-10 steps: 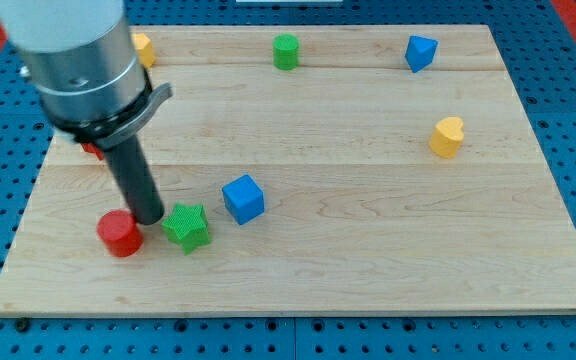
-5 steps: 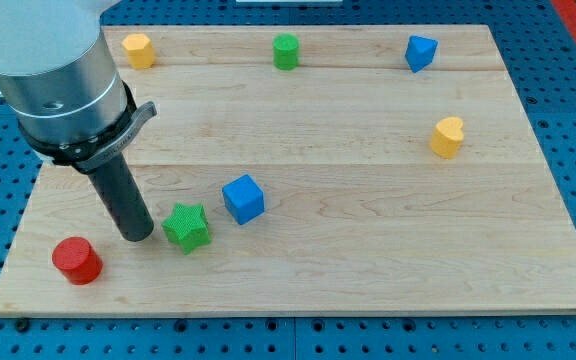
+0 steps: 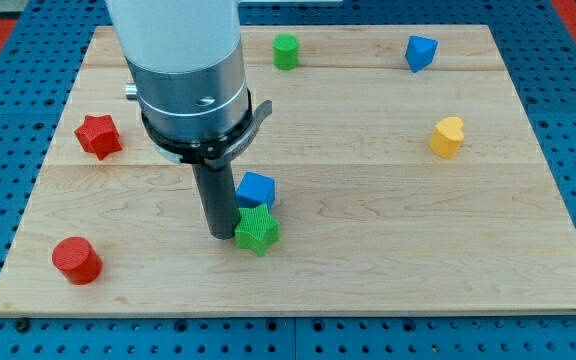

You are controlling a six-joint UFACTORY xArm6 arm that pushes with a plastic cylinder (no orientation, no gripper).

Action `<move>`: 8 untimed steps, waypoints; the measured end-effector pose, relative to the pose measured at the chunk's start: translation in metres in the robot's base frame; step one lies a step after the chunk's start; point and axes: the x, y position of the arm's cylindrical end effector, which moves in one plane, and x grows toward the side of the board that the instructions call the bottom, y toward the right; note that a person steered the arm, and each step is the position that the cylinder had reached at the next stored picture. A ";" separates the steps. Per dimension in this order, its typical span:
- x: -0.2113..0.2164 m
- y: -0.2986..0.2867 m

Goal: Move the blue cube to the bottom right side of the board

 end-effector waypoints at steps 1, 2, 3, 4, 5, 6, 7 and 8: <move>0.000 0.040; -0.005 0.036; -0.011 0.001; -0.045 -0.002; -0.074 0.016; -0.090 0.045; -0.093 0.074; -0.084 0.118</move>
